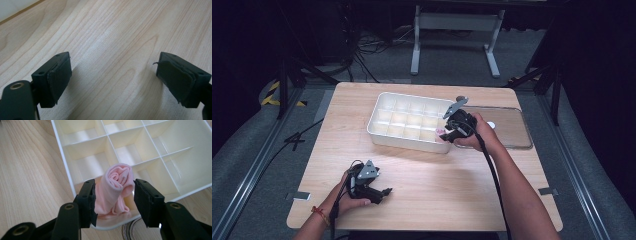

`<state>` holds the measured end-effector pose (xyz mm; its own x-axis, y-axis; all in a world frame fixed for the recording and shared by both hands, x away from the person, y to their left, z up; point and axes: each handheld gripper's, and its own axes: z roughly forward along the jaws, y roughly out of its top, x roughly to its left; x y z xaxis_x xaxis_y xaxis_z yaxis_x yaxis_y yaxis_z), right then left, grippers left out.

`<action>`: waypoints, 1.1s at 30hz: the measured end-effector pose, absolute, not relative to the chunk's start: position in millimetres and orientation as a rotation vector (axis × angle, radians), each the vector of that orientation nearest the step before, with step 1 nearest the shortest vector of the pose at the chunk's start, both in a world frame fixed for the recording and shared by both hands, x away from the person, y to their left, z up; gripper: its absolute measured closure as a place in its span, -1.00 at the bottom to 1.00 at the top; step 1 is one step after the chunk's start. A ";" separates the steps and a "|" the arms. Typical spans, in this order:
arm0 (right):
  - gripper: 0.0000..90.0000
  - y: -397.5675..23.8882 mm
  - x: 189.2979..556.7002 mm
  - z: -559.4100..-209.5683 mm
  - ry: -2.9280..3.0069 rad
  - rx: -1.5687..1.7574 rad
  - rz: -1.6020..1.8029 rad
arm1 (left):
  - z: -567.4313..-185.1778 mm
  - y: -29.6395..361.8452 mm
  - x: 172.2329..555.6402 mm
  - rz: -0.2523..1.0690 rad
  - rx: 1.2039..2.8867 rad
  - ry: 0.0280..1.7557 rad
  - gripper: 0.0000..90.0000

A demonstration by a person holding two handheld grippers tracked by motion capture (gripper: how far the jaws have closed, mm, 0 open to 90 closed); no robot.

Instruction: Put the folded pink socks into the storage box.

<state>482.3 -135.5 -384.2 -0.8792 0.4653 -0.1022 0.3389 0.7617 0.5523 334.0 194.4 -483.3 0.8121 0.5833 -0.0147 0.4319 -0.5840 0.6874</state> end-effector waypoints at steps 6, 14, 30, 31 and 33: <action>0.10 -140.2 475.5 -378.9 2.682 0.635 0.850 | -483.3 194.4 334.0 0.276 2.284 0.743 -0.71; 0.03 -148.0 465.7 -373.7 2.628 0.645 0.884 | -483.1 194.6 334.0 0.279 2.286 0.740 -0.71; -0.12 -155.3 441.2 -366.8 2.586 0.600 0.952 | -483.3 194.3 333.8 0.277 2.283 0.745 -0.71; -0.13 -155.7 439.3 -366.7 2.587 0.604 0.959 | -483.1 194.4 333.9 0.279 2.285 0.743 -0.71; -0.14 -157.5 435.4 -366.6 2.573 0.590 0.974 | -483.1 194.4 333.9 0.280 2.285 0.742 -0.71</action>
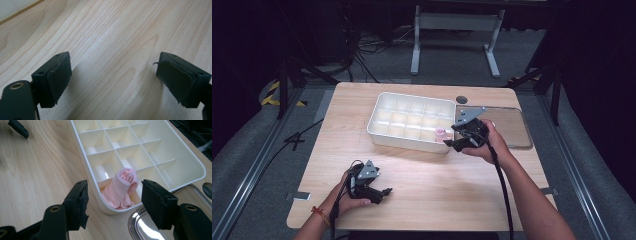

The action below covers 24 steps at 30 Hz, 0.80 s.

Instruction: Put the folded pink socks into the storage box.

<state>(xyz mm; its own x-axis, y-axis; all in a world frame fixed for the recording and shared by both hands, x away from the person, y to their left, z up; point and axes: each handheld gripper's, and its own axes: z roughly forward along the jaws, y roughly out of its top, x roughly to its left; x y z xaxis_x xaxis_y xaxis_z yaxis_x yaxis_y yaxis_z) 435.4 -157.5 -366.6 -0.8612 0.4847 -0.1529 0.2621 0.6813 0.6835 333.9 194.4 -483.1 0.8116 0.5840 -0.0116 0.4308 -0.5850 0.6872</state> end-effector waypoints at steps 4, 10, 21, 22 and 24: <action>-0.15 -161.1 428.9 -368.5 2.575 0.585 0.984 | -483.1 194.4 333.9 0.281 2.285 0.742 -0.71; -0.18 -168.3 420.5 -371.2 2.571 0.579 0.978 | -483.3 194.2 333.7 0.278 2.282 0.746 -0.71; -0.20 -180.6 406.7 -375.9 2.550 0.564 0.965 | -483.4 194.0 333.7 0.278 2.281 0.748 -0.71; -0.21 -181.9 406.0 -376.3 2.551 0.571 0.962 | -483.4 194.0 333.7 0.277 2.281 0.748 -0.71; -0.21 -184.6 404.7 -377.1 2.547 0.574 0.968 | -483.4 194.0 333.7 0.278 2.281 0.747 -0.71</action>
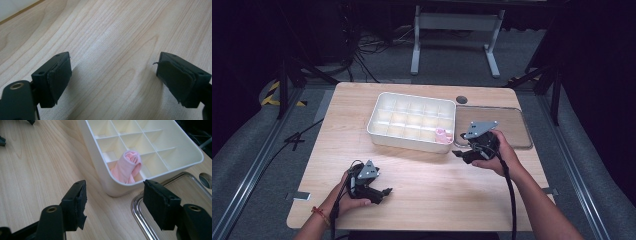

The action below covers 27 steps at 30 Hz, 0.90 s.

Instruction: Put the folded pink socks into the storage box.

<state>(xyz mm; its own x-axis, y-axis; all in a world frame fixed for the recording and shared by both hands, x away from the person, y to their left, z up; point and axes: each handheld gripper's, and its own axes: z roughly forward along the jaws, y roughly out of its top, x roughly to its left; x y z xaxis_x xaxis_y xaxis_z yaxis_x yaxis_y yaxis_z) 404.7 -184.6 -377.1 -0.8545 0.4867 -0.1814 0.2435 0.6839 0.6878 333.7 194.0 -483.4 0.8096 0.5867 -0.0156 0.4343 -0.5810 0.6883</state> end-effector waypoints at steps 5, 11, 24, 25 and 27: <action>-0.21 -197.1 398.3 -384.3 2.544 0.598 0.962 | -483.4 194.0 333.7 0.278 2.281 0.748 -0.71; -0.22 -208.9 393.8 -394.9 2.546 0.633 0.962 | -483.3 194.0 333.6 0.278 2.281 0.748 -0.71; -0.22 -232.9 381.0 -419.3 2.550 0.686 0.915 | -483.3 194.0 333.5 0.278 2.281 0.749 -0.71; -0.23 -234.5 379.7 -420.4 2.553 0.685 0.916 | -483.3 194.0 333.5 0.279 2.281 0.749 -0.71; -0.23 -237.6 375.8 -423.2 2.551 0.685 0.908 | -483.4 194.0 333.5 0.279 2.281 0.749 -0.71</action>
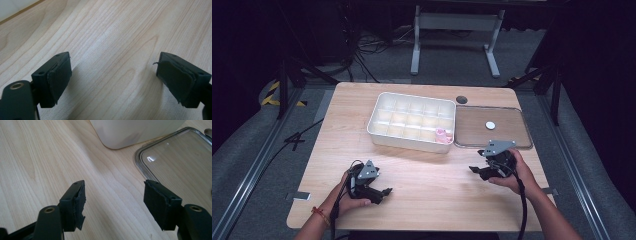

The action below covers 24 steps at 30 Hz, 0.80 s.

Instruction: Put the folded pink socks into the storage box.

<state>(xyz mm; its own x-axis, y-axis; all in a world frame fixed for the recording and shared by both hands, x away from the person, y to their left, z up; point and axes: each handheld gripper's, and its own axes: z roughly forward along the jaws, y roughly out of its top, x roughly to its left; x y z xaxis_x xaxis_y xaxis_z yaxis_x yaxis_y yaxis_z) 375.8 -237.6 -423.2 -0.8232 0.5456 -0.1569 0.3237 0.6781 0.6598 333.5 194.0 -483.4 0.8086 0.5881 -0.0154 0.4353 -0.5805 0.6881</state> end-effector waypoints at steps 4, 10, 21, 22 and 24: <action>-0.23 -243.2 369.3 -429.4 2.552 0.683 0.882 | -483.4 194.0 333.5 0.279 2.281 0.750 -0.71; -0.23 -250.5 361.8 -435.9 2.548 0.688 0.859 | -483.4 193.9 333.4 0.279 2.280 0.751 -0.71; -0.25 -268.1 342.7 -453.1 2.549 0.693 0.799 | -483.4 193.9 333.4 0.279 2.280 0.751 -0.71; -0.25 -269.9 340.9 -454.3 2.545 0.695 0.795 | -483.3 193.9 333.4 0.279 2.281 0.751 -0.71; -0.26 -273.5 338.0 -456.8 2.543 0.698 0.782 | -483.4 193.9 333.4 0.279 2.280 0.751 -0.71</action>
